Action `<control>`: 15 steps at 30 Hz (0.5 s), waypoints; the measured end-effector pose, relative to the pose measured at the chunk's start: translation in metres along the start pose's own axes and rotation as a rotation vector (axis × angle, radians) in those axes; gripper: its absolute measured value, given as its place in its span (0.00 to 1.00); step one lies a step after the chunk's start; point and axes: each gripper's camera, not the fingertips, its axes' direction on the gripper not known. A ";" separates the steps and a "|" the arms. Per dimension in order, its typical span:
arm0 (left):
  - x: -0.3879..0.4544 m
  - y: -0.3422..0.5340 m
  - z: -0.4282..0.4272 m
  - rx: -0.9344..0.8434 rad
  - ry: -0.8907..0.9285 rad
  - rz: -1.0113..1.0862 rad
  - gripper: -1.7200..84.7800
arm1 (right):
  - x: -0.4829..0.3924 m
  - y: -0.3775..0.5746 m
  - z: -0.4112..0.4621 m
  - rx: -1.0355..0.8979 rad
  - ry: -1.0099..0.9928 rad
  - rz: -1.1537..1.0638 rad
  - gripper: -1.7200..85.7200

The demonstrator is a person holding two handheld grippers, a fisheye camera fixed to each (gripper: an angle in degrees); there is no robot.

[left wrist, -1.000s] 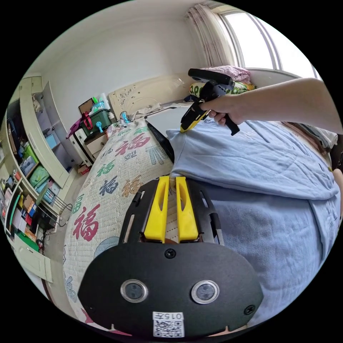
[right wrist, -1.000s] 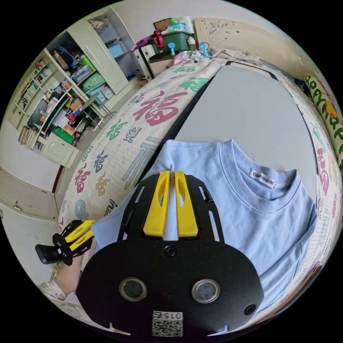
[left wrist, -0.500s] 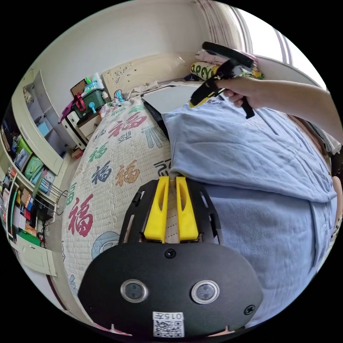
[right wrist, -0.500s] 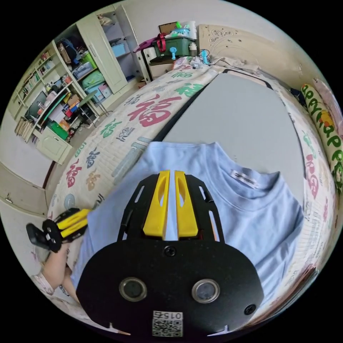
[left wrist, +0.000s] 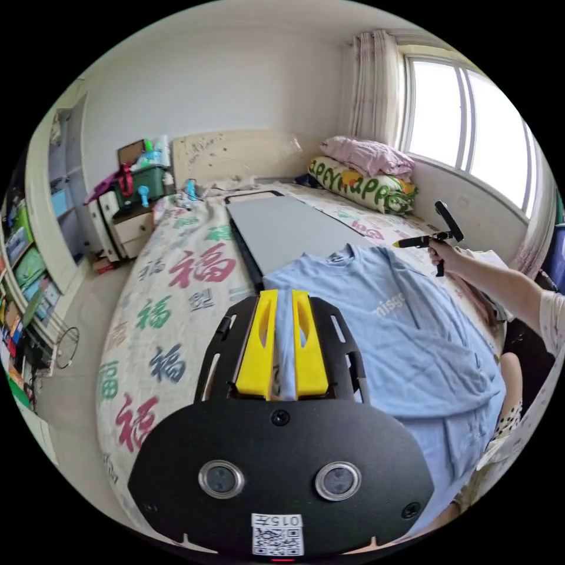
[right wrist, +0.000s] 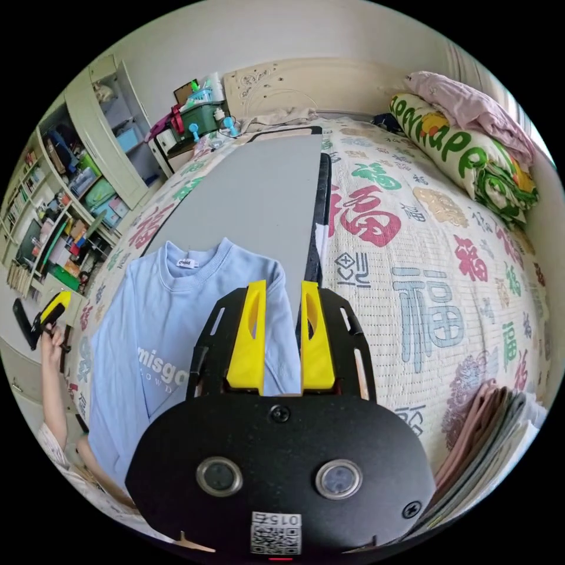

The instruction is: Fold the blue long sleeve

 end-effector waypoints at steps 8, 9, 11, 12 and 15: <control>-0.022 -0.091 0.211 -0.260 -0.018 -0.072 0.15 | 0.005 -0.029 0.012 -0.077 -0.081 -0.013 0.17; -0.023 -0.093 0.220 -0.279 -0.032 -0.067 0.15 | 0.005 -0.030 0.012 -0.083 -0.081 -0.017 0.17; -0.021 -0.099 0.244 -0.323 -0.096 -0.007 0.16 | 0.005 -0.032 0.012 -0.112 -0.066 -0.037 0.16; -0.020 -0.099 0.246 -0.321 -0.115 0.006 0.16 | 0.005 -0.032 0.012 -0.119 -0.060 -0.042 0.16; -0.022 -0.099 0.256 -0.329 -0.089 0.045 0.15 | 0.009 -0.029 0.003 -0.115 -0.055 -0.064 0.14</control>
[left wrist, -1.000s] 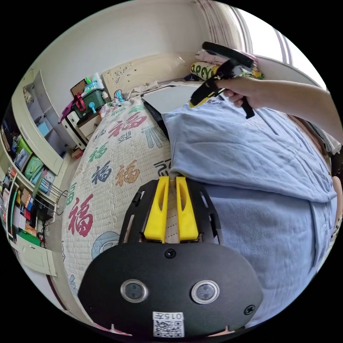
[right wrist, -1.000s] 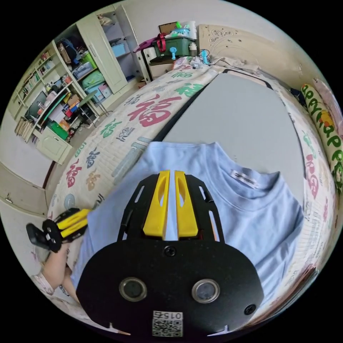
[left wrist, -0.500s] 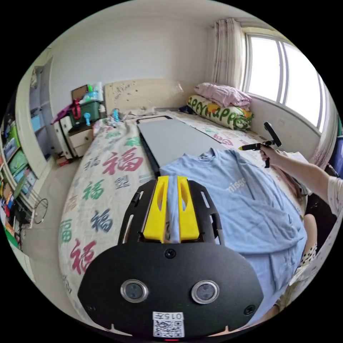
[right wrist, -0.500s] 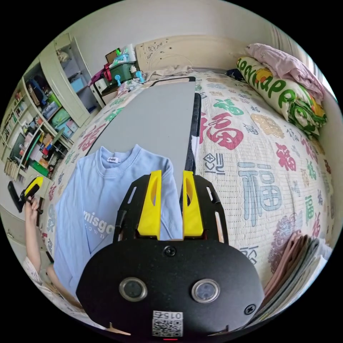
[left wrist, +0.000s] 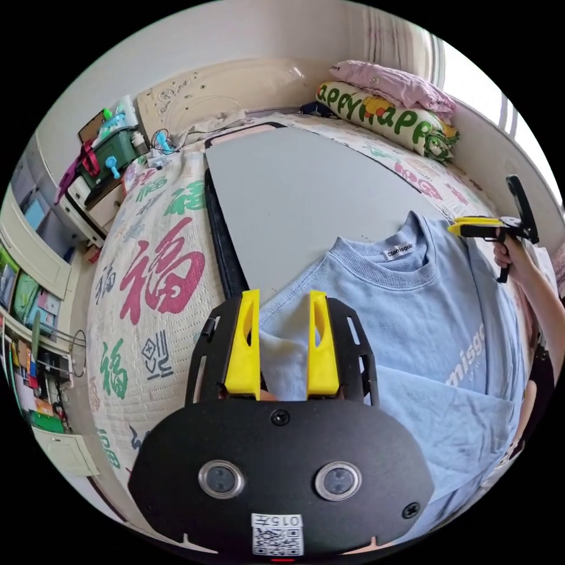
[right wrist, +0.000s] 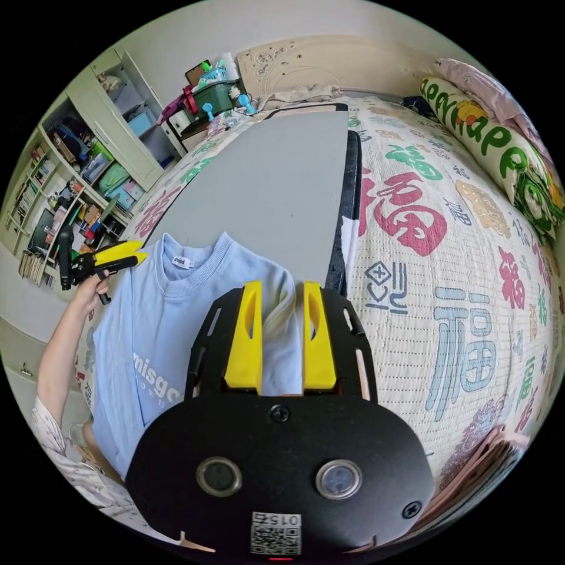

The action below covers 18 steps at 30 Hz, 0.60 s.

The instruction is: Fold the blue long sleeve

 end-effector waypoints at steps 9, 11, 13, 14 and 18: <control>-0.007 -0.010 0.008 -0.009 0.008 0.006 0.17 | 0.005 0.023 -0.028 -0.018 -0.021 -0.011 0.07; -0.008 -0.010 0.008 -0.003 0.042 0.012 0.16 | 0.000 0.028 -0.034 -0.023 0.010 -0.023 0.07; -0.008 -0.009 0.009 0.005 0.079 0.018 0.14 | -0.003 0.033 -0.039 -0.025 0.030 -0.033 0.06; -0.008 -0.008 0.008 0.010 0.081 0.018 0.12 | -0.004 0.037 -0.042 -0.025 0.038 -0.038 0.06; -0.009 -0.009 0.006 -0.003 0.145 0.011 0.08 | -0.004 0.050 -0.053 -0.019 0.043 -0.023 0.04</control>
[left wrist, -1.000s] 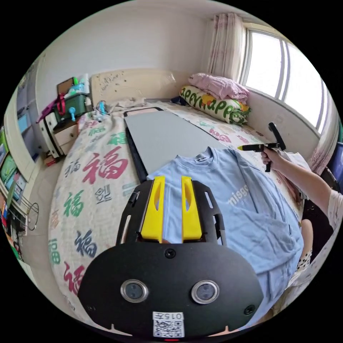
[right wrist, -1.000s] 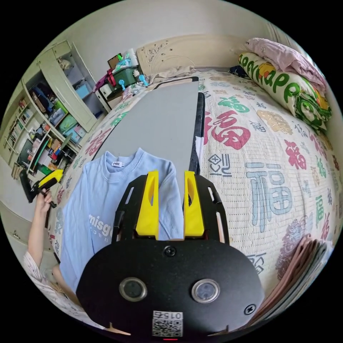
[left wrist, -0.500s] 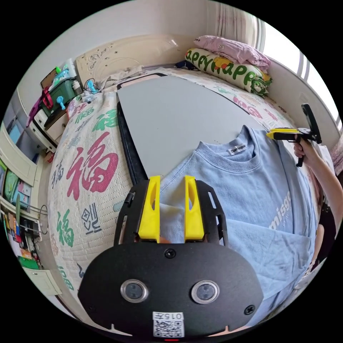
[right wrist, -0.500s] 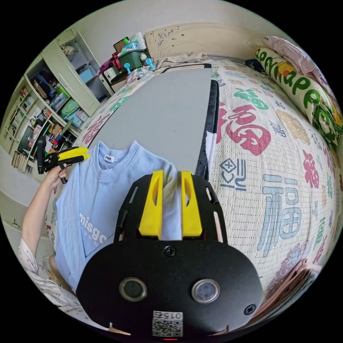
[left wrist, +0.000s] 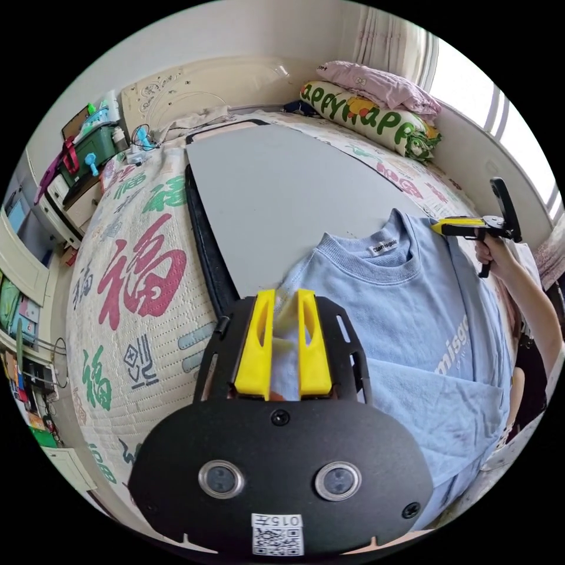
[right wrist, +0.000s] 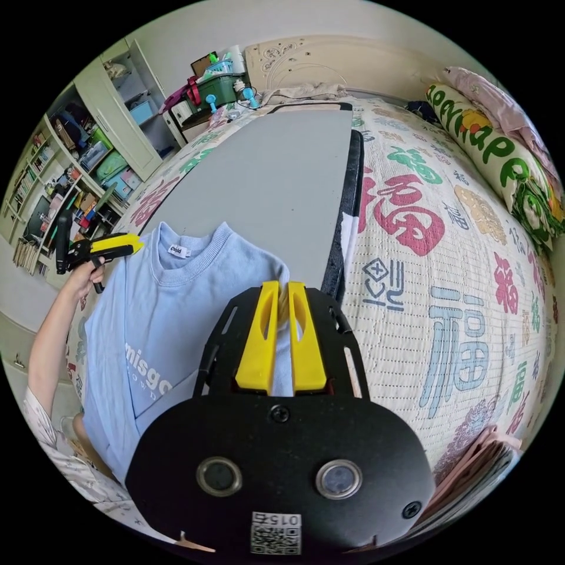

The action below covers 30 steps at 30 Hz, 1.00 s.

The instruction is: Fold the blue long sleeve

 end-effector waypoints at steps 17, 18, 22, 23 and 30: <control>0.119 0.054 -0.298 0.465 -0.080 0.145 0.03 | -0.028 0.128 -0.257 0.360 -0.042 -0.015 0.03; 0.129 0.070 -0.308 0.468 -0.069 0.168 0.03 | -0.030 0.144 -0.267 0.360 -0.061 -0.032 0.03; 0.190 0.223 -0.358 0.473 0.067 0.284 0.03 | -0.043 0.291 -0.321 0.332 -0.192 -0.176 0.03; 0.206 0.274 -0.361 0.464 0.129 0.307 0.03 | -0.046 0.337 -0.327 0.296 -0.242 -0.218 0.03; 0.268 0.446 -0.268 0.162 0.263 0.274 0.03 | -0.055 0.529 -0.246 -0.035 -0.320 -0.148 0.03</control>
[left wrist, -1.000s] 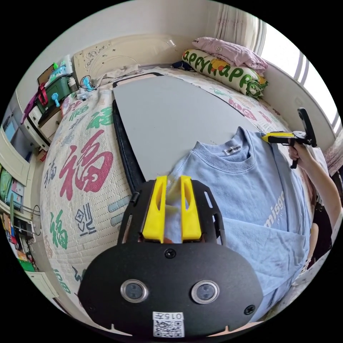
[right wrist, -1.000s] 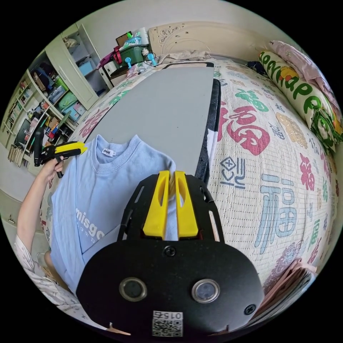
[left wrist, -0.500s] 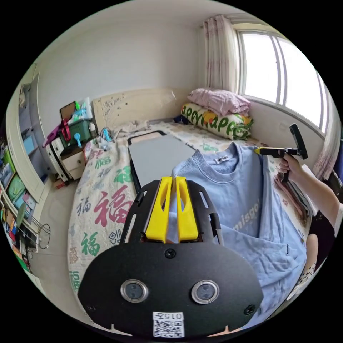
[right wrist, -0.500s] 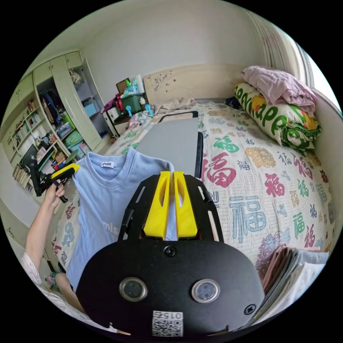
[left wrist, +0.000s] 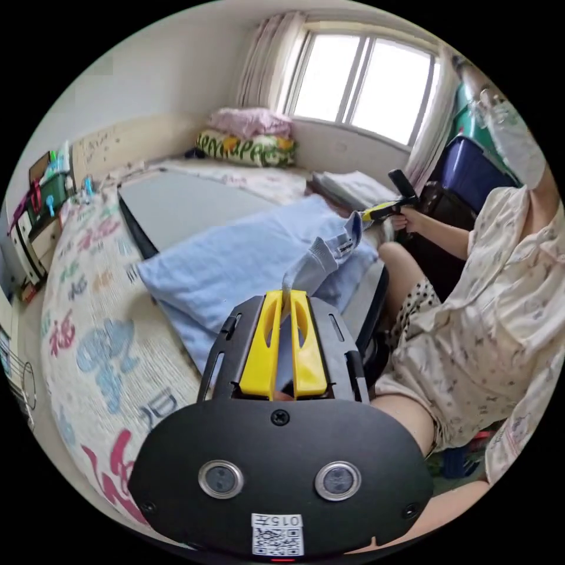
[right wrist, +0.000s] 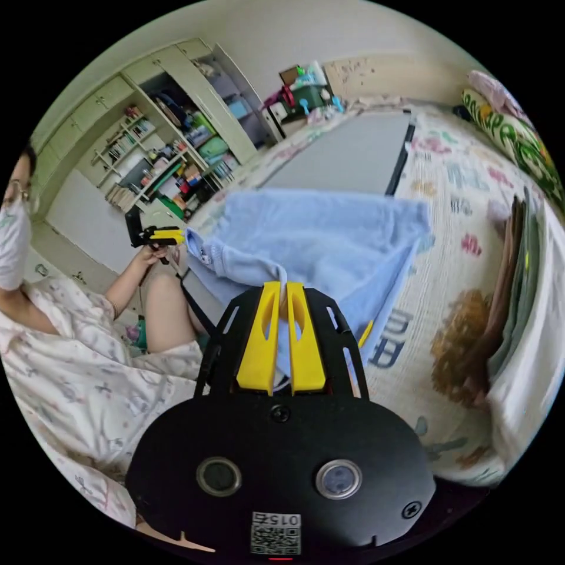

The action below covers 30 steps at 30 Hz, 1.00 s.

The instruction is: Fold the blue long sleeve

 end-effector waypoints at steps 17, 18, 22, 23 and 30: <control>-0.052 0.063 -0.066 0.151 0.139 -0.152 0.07 | 0.060 0.081 -0.067 0.240 -0.132 0.199 0.05; -0.062 0.066 -0.075 0.194 0.133 -0.179 0.07 | 0.066 0.081 -0.072 0.275 -0.136 0.216 0.05; -0.137 0.065 -0.095 0.278 -0.052 -0.497 0.11 | 0.110 0.057 -0.083 0.397 -0.130 0.312 0.08; -0.156 0.057 -0.087 0.241 -0.111 -0.561 0.12 | 0.124 0.045 -0.076 0.375 -0.086 0.366 0.11; -0.219 0.049 -0.013 0.242 -0.163 -0.734 0.18 | 0.193 -0.001 -0.028 0.272 -0.044 0.528 0.18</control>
